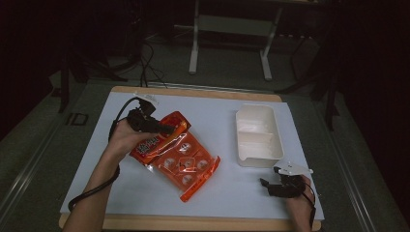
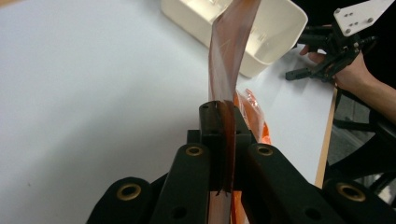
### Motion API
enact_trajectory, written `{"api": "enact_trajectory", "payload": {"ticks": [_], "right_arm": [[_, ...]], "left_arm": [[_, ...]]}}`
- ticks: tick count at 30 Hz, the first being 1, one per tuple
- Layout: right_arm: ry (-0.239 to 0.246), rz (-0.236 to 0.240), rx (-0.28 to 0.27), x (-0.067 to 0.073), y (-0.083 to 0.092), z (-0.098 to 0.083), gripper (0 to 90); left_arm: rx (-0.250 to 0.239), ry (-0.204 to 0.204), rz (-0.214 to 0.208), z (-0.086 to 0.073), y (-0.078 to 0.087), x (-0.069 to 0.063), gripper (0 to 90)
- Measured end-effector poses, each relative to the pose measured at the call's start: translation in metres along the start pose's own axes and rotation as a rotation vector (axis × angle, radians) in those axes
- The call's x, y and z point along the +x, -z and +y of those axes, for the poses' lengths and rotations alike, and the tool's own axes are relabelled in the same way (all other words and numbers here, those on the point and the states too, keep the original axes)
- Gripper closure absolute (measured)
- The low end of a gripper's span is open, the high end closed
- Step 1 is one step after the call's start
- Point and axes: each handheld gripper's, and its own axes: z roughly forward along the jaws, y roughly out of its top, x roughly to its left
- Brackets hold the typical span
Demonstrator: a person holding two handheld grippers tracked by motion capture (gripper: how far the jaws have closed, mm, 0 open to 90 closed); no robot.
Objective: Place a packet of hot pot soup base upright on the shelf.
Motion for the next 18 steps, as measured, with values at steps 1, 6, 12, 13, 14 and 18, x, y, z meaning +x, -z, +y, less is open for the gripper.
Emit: {"api": "enact_trajectory", "payload": {"ticks": [1, 6, 12, 13, 14, 18], "right_arm": [[0.000, 0.000, 0.000, 0.000, 0.000, 0.000, 24.6], [0.000, 0.000, 0.000, 0.000, 0.000, 0.000, 24.6], [0.001, 0.000, 0.000, 0.000, 0.000, 0.000, 24.6], [0.001, 0.000, 0.000, 0.000, 0.000, 0.000, 24.6], [0.000, 0.001, 0.000, 0.000, 0.000, 0.000, 24.6], [0.002, -0.001, -0.001, 0.000, 0.000, 0.000, 24.6]], "left_arm": [[-0.003, -0.006, 0.003, 0.003, 0.001, -0.002, 90.0], [-0.031, -0.036, 0.029, 0.016, 0.004, -0.013, 90.0], [-0.050, -0.065, 0.086, 0.031, 0.002, -0.025, 90.0], [-0.055, -0.070, 0.093, 0.033, 0.001, -0.027, 90.0], [-0.054, -0.078, 0.102, 0.036, 0.001, -0.029, 90.0], [-0.055, -0.099, 0.135, 0.043, -0.001, -0.037, 90.0]]}}
